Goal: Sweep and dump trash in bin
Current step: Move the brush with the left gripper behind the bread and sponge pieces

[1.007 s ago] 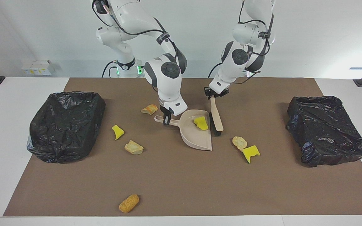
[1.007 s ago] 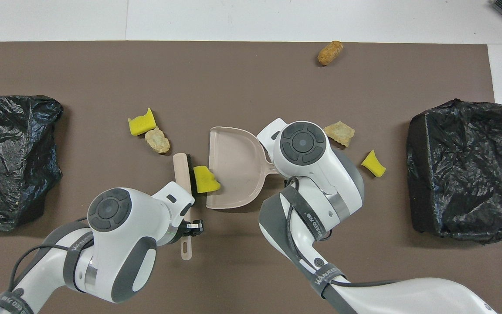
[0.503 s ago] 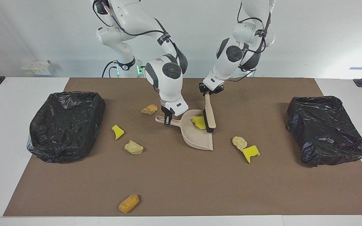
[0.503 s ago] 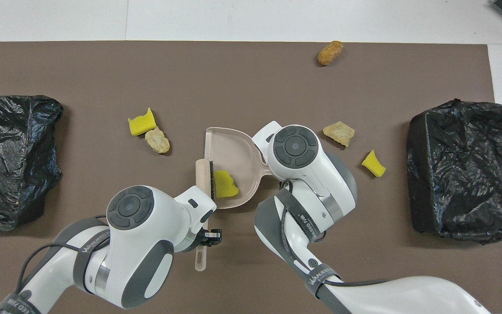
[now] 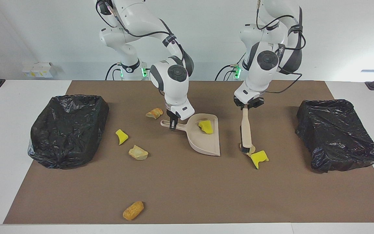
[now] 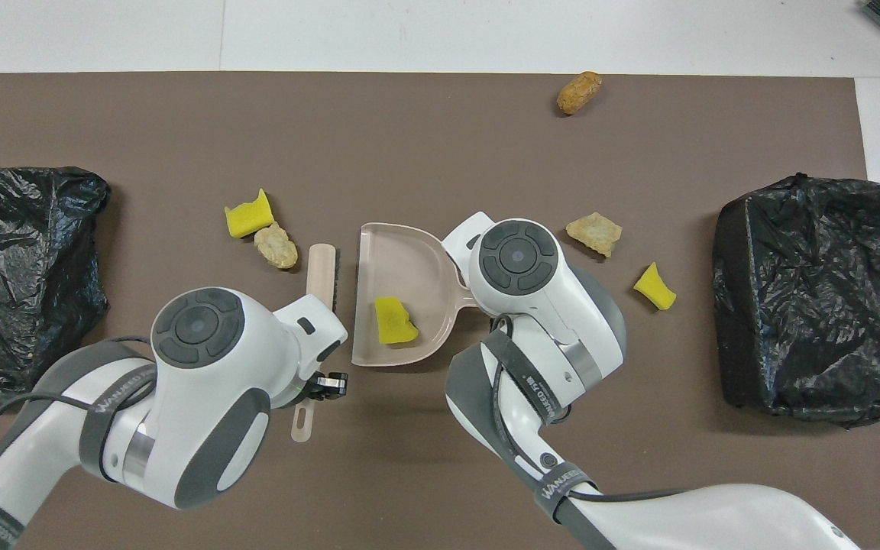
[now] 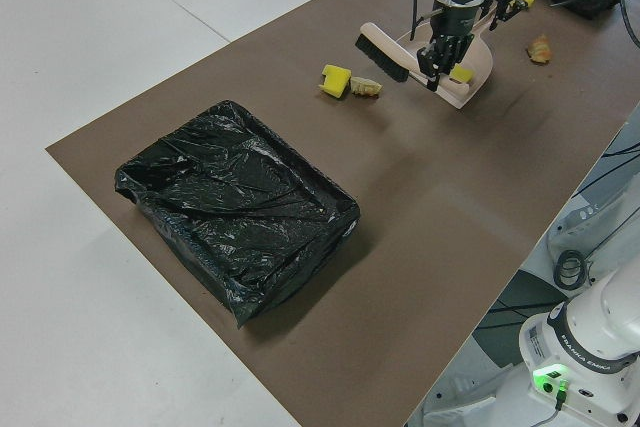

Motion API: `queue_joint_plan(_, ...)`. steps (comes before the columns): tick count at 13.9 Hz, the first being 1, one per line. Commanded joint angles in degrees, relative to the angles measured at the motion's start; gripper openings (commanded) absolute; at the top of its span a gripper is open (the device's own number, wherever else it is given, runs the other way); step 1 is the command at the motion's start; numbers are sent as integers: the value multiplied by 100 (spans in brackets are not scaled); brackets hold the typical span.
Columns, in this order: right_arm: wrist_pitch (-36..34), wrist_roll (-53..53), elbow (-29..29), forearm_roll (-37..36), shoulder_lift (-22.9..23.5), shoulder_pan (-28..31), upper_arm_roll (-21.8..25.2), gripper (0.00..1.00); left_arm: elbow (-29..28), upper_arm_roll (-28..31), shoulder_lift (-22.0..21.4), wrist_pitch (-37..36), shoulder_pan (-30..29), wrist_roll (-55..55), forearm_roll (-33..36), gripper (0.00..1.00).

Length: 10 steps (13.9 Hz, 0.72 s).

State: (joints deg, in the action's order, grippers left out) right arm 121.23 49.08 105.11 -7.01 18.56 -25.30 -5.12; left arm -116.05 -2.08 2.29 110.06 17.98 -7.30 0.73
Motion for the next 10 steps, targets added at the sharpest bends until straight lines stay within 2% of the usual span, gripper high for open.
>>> queue_joint_plan(1, 173, -214, 98, -99, 34, 16, -24, 0, 784, -65, 596, 6, -469, 657, 391, 0)
queue_joint_plan(4, 173, -214, 106, -99, 34, 16, -24, 0, 847, -65, 737, 507, -917, 1334, 638, 0)
queue_joint_plan(6, 173, -214, 142, -99, 25, 16, -24, 0, 961, -65, 938, 858, -998, 1801, 1154, 0)
queue_joint_plan(9, 173, -214, 142, -99, 16, 16, -24, 0, 909, -65, 1281, 1210, -1112, 1881, 1394, 0)
queue_joint_plan(10, 165, -206, 142, -99, 25, 25, -24, 0, 857, -65, 1274, 1246, -1113, 1890, 1395, 0)
